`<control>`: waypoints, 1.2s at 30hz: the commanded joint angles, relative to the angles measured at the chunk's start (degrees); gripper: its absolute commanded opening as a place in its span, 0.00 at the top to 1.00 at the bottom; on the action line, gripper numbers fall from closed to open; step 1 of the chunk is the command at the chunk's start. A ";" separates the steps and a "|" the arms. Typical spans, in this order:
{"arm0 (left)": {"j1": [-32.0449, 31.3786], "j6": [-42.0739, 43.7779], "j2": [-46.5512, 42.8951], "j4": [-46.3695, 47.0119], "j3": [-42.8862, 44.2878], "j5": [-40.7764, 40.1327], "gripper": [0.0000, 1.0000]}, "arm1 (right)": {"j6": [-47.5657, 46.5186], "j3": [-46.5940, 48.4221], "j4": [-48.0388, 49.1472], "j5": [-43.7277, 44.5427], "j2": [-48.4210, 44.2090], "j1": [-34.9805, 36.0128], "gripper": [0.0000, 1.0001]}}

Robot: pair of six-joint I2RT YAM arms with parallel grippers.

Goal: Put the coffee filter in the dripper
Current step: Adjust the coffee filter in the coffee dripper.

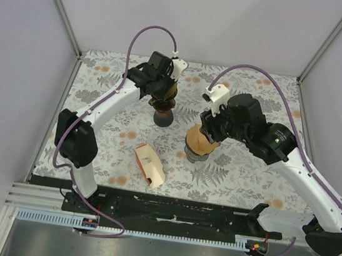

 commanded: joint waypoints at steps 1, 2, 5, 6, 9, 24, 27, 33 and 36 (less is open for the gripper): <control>-0.04 2.21 -3.05 1.29 1.26 -1.14 0.80 | 0.22 0.57 1.36 -0.53 -1.52 -0.17 0.46; -0.04 2.29 -2.96 1.20 1.53 -1.14 0.80 | 0.22 0.57 1.27 -0.53 -1.52 -0.17 0.46; -0.04 2.82 -3.05 1.29 1.88 -1.93 0.77 | 0.22 0.57 1.01 -0.62 -1.43 -0.17 0.46; 0.05 2.91 -3.05 1.11 1.88 -2.10 0.76 | 0.22 0.57 1.10 -0.71 -1.43 -0.17 0.46; 0.40 3.00 -3.49 1.11 2.05 -2.37 0.73 | 0.22 0.49 1.10 -0.62 -1.52 -0.08 0.45; 0.75 3.08 -4.72 1.55 2.67 -0.70 0.98 | 0.13 0.84 0.66 -0.71 -1.52 -0.17 0.45; 0.75 3.08 -4.81 1.46 2.58 -0.61 0.98 | 0.05 0.84 0.57 -0.53 -1.69 -0.17 0.44; 1.54 4.14 -5.68 1.37 2.93 -3.77 0.98 | 0.05 0.75 0.39 -0.53 -1.78 -0.17 0.44; 2.16 4.93 -6.65 1.64 2.67 -5.88 0.98 | 0.05 0.75 0.31 -0.53 -1.87 -0.17 0.44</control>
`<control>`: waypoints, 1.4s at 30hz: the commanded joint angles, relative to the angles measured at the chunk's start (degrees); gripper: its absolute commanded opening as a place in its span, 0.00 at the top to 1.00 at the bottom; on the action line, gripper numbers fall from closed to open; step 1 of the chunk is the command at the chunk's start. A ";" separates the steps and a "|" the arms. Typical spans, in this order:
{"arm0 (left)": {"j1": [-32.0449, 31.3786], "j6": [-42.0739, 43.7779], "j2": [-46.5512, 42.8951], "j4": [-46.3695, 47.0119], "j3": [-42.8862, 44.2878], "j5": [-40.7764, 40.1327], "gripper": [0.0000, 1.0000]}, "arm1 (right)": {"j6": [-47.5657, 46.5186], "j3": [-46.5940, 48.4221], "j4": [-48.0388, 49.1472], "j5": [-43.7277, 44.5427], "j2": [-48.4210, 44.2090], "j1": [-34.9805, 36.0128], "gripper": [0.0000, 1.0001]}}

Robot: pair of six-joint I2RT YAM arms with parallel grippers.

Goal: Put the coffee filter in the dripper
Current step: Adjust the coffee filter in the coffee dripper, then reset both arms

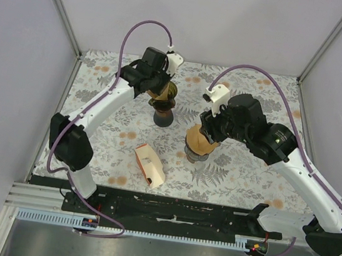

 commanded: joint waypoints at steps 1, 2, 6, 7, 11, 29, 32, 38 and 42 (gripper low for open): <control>1.07 2.94 -4.20 1.83 2.17 -3.68 0.98 | -0.04 0.75 0.37 0.08 -1.76 -0.17 0.44; 1.15 3.03 -4.47 1.92 2.08 -4.20 0.98 | 0.05 0.66 0.37 0.26 -1.94 -0.17 0.44; 1.85 3.21 -6.22 1.75 2.78 -6.05 0.98 | 0.22 0.92 0.46 2.45 -2.64 -0.26 0.44; 2.29 3.03 -6.58 1.57 3.13 -6.14 0.98 | 0.22 1.19 0.46 2.89 -2.82 -0.43 0.44; 4.66 2.42 -9.47 0.61 4.28 -5.79 0.98 | 0.13 3.12 1.77 5.00 -3.34 -2.10 0.39; 25.83 -1.53 -26.97 0.69 -9.68 -1.22 0.23 | 13.21 -11.45 24.79 -12.56 -9.15 -44.26 0.02; 31.89 -3.03 -28.81 1.65 -14.69 0.79 0.22 | 16.65 -18.21 28.66 -15.03 -8.45 -51.48 0.02; 38.85 -4.52 -31.19 8.68 -28.49 2.38 0.21 | 17.71 -26.05 31.31 -12.84 -5.64 -54.57 0.02; 40.09 -5.14 -31.54 14.04 -36.57 2.30 0.20 | 18.06 -28.07 31.92 -11.35 -3.70 -54.57 0.02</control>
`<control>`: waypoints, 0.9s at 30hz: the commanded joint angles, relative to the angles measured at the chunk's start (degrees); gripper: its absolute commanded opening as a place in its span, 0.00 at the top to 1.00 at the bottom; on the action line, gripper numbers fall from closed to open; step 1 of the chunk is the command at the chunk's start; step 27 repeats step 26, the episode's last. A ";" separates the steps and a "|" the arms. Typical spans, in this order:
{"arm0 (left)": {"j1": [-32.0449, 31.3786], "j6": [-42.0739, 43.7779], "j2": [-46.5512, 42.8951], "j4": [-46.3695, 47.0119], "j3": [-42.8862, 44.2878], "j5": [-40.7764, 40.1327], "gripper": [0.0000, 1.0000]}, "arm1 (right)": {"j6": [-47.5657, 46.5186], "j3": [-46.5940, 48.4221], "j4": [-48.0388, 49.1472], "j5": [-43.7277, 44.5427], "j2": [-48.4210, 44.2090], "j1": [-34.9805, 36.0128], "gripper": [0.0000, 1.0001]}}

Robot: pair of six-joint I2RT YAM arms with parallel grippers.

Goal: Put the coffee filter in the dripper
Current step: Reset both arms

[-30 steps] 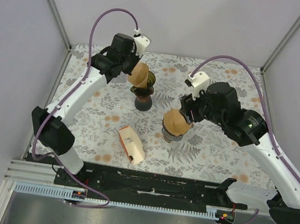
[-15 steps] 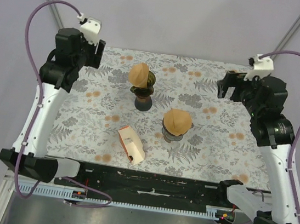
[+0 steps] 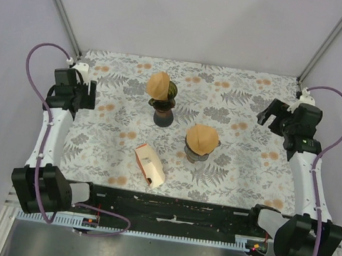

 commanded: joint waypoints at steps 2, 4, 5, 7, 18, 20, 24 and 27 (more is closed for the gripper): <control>0.92 -3.09 -2.64 11.00 -8.53 1.38 0.20 | 1.87 -2.05 6.40 0.57 1.13 -0.28 0.02; 1.01 -3.35 -2.91 12.84 -11.00 2.08 0.20 | 2.48 -3.19 7.63 0.66 1.57 -0.19 0.02; 0.92 -3.62 -2.82 13.55 -12.05 2.26 0.20 | 2.75 -3.72 8.33 0.74 1.75 -0.19 0.02; 0.92 -3.88 -2.56 14.95 -13.81 2.26 0.20 | 2.84 -4.51 9.12 0.83 2.19 -0.19 0.02; 0.92 -3.27 -2.47 19.44 -18.39 2.35 0.20 | 3.28 -8.29 12.55 1.53 3.86 -0.19 0.02; 0.92 -3.09 -2.21 20.06 -18.65 1.73 0.20 | 3.28 -8.64 12.55 1.62 4.39 -0.19 0.02; 0.92 -2.83 -2.03 20.32 -18.92 1.82 0.20 | 3.28 -9.61 13.34 1.89 4.83 -0.19 0.02; 0.84 -2.83 -1.68 20.76 -19.44 2.52 0.20 | 3.45 -10.14 13.96 3.11 4.39 -0.19 0.02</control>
